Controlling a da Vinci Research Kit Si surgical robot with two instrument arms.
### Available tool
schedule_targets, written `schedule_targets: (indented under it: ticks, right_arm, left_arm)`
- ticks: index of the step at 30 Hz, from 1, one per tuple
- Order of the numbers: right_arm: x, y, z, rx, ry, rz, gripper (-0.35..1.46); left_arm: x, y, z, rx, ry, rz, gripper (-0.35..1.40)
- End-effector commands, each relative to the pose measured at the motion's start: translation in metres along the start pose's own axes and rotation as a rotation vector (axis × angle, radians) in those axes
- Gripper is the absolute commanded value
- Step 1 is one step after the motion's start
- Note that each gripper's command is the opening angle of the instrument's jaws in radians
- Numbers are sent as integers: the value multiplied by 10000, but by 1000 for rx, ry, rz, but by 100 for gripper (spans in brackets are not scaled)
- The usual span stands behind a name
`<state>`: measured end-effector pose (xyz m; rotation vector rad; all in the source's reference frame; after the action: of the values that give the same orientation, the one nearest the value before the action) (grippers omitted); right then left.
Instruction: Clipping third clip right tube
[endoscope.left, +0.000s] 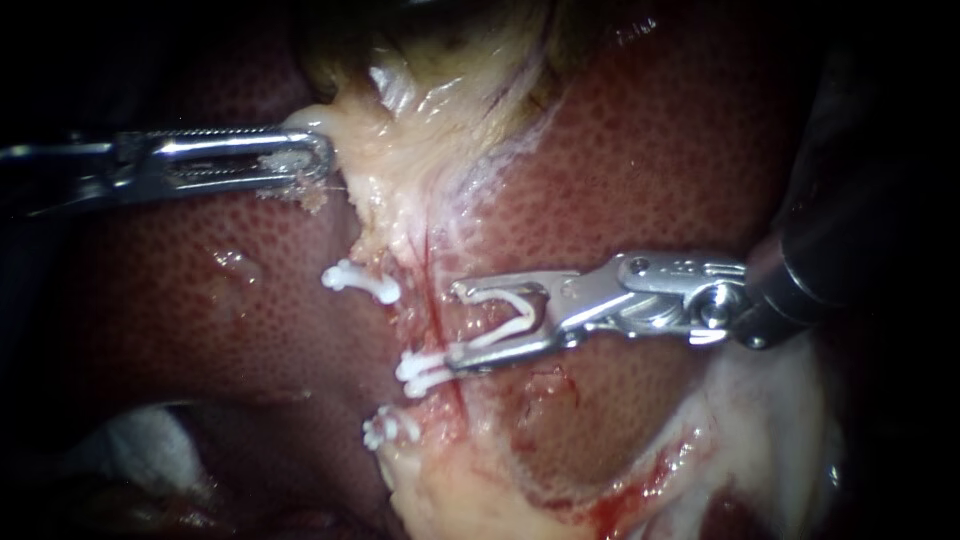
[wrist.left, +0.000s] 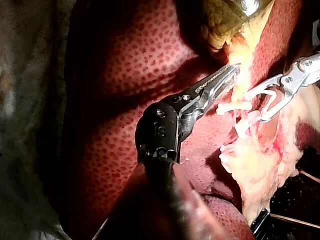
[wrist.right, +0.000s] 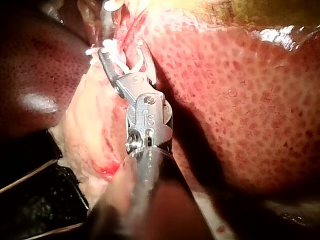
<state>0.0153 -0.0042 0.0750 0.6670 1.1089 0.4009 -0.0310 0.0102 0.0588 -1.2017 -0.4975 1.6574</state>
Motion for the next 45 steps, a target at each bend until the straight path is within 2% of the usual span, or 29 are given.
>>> schedule_targets:
  ticks: [1, 6, 16, 23, 34, 45]
  right_arm:
    - [1, -1, 3, 5, 10, 10, 50]
    - [6, 2, 15, 34, 22, 29, 48]
    - [11, 4, 26, 100, 96, 101, 48]
    - [10, 1, 23, 174, 131, 180, 48]
    - [11, -10, 23, 269, 152, 242, 44]
    - [15, -7, 24, 291, 179, 290, 42]
  left_arm:
    - [0, 0, 0, 0, 0, 1, -35]
    - [-1, 0, 1, 0, 0, 1, -35]
    - [-1, 0, 1, 1, 0, 1, -35]
    - [0, -9, 2, 0, 0, 1, -35]
    - [-1, -21, 4, 1, 0, 1, -35]
    - [-2, -27, 7, 4, 2, 2, -35]
